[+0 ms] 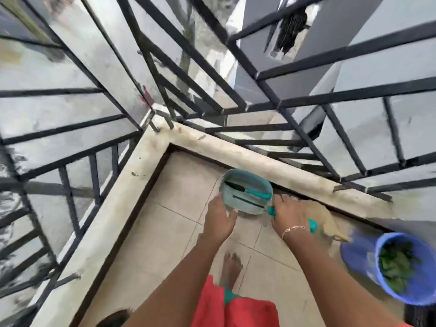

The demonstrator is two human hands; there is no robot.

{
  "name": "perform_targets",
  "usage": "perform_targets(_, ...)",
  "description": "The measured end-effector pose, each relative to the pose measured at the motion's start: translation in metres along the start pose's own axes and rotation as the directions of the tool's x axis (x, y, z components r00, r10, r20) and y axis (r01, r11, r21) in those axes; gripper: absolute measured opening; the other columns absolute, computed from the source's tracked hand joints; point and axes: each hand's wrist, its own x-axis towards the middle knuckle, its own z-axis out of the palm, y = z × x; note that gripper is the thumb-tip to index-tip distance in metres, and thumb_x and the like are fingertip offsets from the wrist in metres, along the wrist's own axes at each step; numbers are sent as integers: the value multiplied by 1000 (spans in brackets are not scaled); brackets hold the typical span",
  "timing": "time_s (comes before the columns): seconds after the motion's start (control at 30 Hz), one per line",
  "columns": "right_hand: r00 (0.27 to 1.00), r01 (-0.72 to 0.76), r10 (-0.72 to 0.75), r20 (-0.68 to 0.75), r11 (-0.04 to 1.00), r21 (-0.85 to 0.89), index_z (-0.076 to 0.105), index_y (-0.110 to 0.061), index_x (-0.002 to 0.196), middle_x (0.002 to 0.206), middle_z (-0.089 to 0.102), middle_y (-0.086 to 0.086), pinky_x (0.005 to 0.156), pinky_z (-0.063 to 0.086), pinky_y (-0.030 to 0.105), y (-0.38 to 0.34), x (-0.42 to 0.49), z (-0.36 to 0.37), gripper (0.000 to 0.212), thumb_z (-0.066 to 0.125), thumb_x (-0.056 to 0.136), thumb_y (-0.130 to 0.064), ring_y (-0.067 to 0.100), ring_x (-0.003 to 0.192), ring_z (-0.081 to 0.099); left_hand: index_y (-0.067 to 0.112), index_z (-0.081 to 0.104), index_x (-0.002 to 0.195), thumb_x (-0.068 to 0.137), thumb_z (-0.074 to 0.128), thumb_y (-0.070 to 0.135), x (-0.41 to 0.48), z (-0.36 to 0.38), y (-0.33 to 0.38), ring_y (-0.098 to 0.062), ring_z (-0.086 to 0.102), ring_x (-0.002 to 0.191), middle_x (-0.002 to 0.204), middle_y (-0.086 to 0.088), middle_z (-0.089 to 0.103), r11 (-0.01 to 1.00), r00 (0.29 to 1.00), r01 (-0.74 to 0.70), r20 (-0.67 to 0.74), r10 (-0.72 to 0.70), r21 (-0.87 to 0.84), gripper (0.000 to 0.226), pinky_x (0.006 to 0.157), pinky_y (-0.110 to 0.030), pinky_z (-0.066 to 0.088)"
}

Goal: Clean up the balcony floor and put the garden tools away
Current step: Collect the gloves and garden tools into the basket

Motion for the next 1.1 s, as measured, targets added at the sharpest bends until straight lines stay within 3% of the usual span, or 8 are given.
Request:
perform_targets(0.13, 1000, -9, 9, 9, 1000, 6, 49, -13, 117, 116, 56, 8, 85, 41, 35, -14, 78, 73, 37, 59, 82, -17, 28, 107, 53, 5, 21, 148, 94, 43, 36, 69, 50, -47, -25, 23, 140, 152, -14, 25, 955, 1000, -27, 0, 28, 297, 66, 112, -30, 18)
perform_targets(0.27, 998, -4, 2, 60, 1000, 22, 43, -14, 125, 125, 52, 8, 92, 38, 34, -21, 145, 153, 36, 45, 90, -16, 27, 116, 49, -3, 42, 135, 84, 41, 36, 129, 93, -73, -38, 44, 125, 136, -23, 45, 907, 996, -42, -49, 69, 418, 65, 102, -42, 40)
perform_targets(0.43, 998, 9, -16, 60, 993, 117, 48, -9, 120, 120, 54, 13, 87, 36, 35, -19, 204, 230, 34, 48, 87, -14, 32, 111, 49, 10, 14, 148, 96, 43, 39, 196, 117, -75, -29, 9, 144, 156, -15, 11, 784, 991, -120, 123, 56, 609, 66, 116, -40, 17)
perform_targets(0.63, 997, 81, -81, -9, 968, 236, 53, -7, 117, 113, 57, 16, 86, 37, 38, -20, 242, 289, 35, 53, 83, -11, 35, 105, 53, 12, 12, 149, 95, 44, 38, 233, 124, -78, -32, 11, 143, 156, -16, 13, 675, 982, -132, 190, -13, 726, 68, 116, -42, 17)
perform_targets(0.9, 991, 106, -111, 73, 992, 65, 41, -12, 129, 125, 50, 12, 94, 34, 37, -18, 254, 314, 35, 40, 94, -19, 30, 115, 47, 11, 13, 148, 96, 43, 36, 244, 134, -83, -32, 11, 144, 155, -18, 13, 647, 979, -155, 203, 1, 746, 65, 117, -43, 15)
perform_targets(1.0, 993, 119, -118, -9, 985, 125, 55, -3, 117, 105, 59, 21, 83, 45, 42, -15, 245, 297, 32, 54, 86, -10, 37, 97, 58, 11, 18, 147, 95, 44, 35, 228, 137, -87, -30, 12, 143, 154, -16, 16, 660, 976, -202, 207, 71, 724, 62, 117, -44, 13)
perform_targets(1.1, 986, 133, -115, -123, 981, 144, 66, -2, 78, 66, 59, 17, 49, 49, 34, -11, 213, 255, 21, 71, 57, -3, 34, 56, 60, 12, 20, 147, 96, 42, 29, 197, 131, -90, -26, 16, 143, 154, -12, 19, 652, 958, -283, 232, 166, 703, 59, 118, -43, 9)
